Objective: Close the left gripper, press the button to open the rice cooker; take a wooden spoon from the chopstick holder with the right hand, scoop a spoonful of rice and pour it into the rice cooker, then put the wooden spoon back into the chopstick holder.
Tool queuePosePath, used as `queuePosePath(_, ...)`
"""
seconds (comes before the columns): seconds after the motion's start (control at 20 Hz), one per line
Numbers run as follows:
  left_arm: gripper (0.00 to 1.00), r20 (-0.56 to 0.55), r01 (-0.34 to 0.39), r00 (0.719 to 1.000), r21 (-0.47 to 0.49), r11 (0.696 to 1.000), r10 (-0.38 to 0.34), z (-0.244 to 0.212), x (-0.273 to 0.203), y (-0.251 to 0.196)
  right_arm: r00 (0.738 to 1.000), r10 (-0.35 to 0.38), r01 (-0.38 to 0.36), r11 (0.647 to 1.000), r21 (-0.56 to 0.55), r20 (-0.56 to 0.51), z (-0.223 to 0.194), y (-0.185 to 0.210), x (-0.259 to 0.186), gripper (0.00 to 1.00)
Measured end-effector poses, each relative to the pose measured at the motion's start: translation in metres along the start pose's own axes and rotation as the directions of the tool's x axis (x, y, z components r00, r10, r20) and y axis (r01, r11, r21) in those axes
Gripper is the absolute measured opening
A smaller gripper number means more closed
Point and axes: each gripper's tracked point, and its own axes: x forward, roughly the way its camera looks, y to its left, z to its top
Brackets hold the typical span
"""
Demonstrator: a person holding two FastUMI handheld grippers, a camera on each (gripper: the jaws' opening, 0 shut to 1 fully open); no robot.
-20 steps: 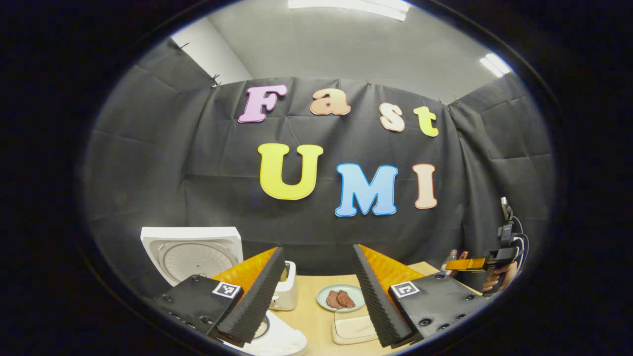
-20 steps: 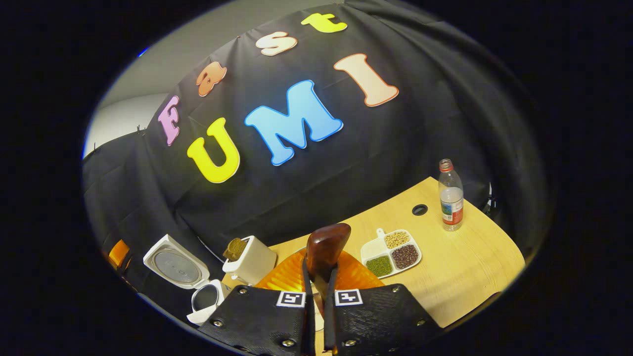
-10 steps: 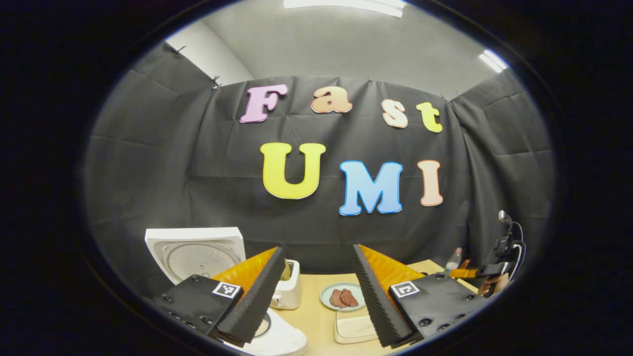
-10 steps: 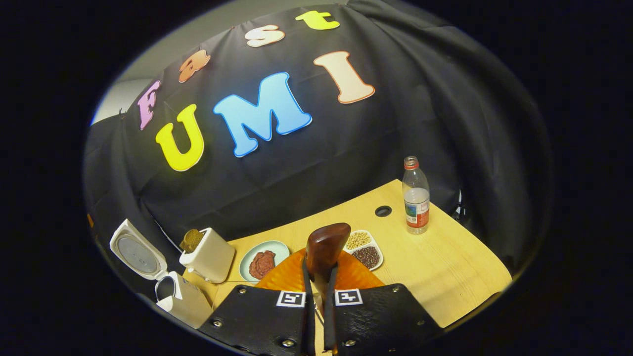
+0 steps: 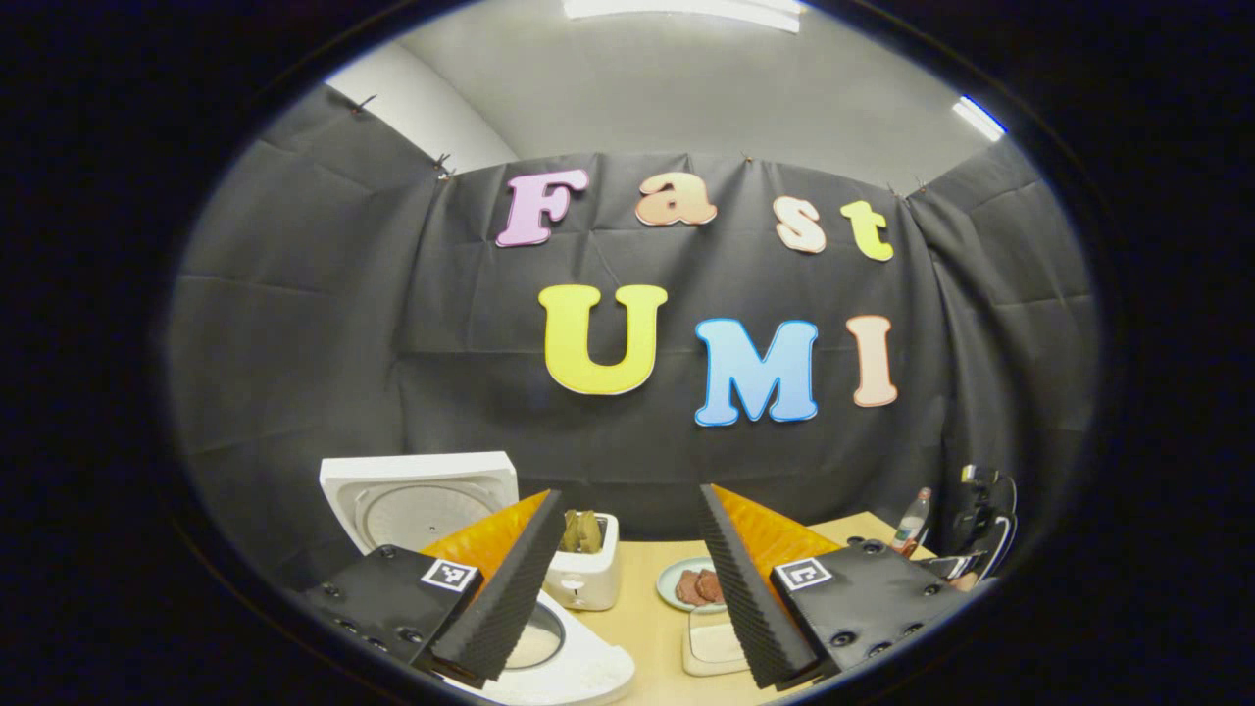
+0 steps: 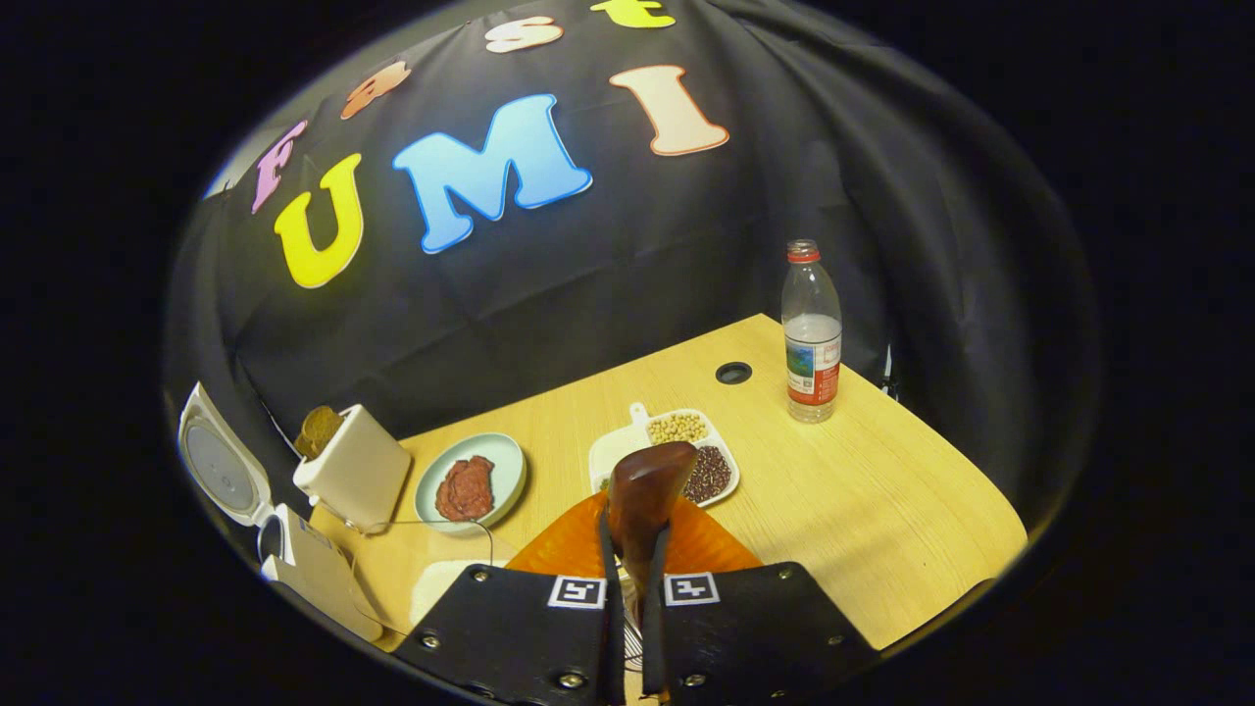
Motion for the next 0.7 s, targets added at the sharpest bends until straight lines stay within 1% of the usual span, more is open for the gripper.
queuePosePath(0.05,0.96,0.008,0.012,1.0,-0.012,1.0,-0.012,0.002,0.001,-0.002,1.0,-0.008,0.008,1.0,-0.011,0.011,0.004,-0.003,-0.004,0.16)
queuePosePath(0.1,0.95,0.01,0.022,1.0,-0.016,1.0,-0.022,0.003,0.002,-0.004,0.999,-0.034,0.035,0.999,-0.038,0.029,0.01,-0.009,-0.008,0.19)
queuePosePath(0.15,0.95,0.009,0.026,1.0,-0.013,1.0,-0.026,0.0,0.004,-0.003,0.997,-0.05,0.054,0.996,-0.067,0.06,0.019,-0.012,-0.017,0.33)
queuePosePath(0.2,0.95,0.008,0.03,1.0,-0.011,1.0,-0.029,-0.001,0.005,-0.003,0.993,-0.074,0.083,0.991,-0.103,0.087,0.027,-0.017,-0.022,0.57)
queuePosePath(0.25,0.95,0.004,0.032,0.999,-0.011,0.999,-0.032,-0.003,0.008,-0.002,0.991,-0.08,0.094,0.987,-0.131,0.107,0.036,-0.016,-0.033,0.81)
queuePosePath(0.3,0.95,-0.004,0.036,0.999,-0.015,0.999,-0.037,-0.006,0.011,-0.002,0.99,-0.08,0.097,0.984,-0.152,0.116,0.041,-0.015,-0.041,0.83)
queuePosePath(0.4,0.96,-0.015,0.046,0.999,-0.015,0.999,-0.046,-0.008,0.019,0.002,0.986,-0.07,0.099,0.978,-0.185,0.154,0.058,-0.008,-0.064,0.83)
queuePosePath(0.45,0.98,-0.016,0.041,0.999,-0.011,0.999,-0.041,-0.006,0.024,0.009,0.983,-0.051,0.086,0.977,-0.196,0.176,0.068,-0.001,-0.076,0.83)
queuePosePath(0.6,0.98,-0.039,0.001,0.999,-0.021,1.0,-0.002,-0.001,0.04,0.039,0.974,0.018,0.03,0.977,-0.212,0.224,0.092,0.024,-0.108,0.83)
queuePosePath(0.7,0.98,-0.047,-0.043,0.998,-0.023,0.999,0.042,0.004,0.05,0.065,0.972,0.054,-0.008,0.98,-0.196,0.229,0.101,0.038,-0.12,0.83)
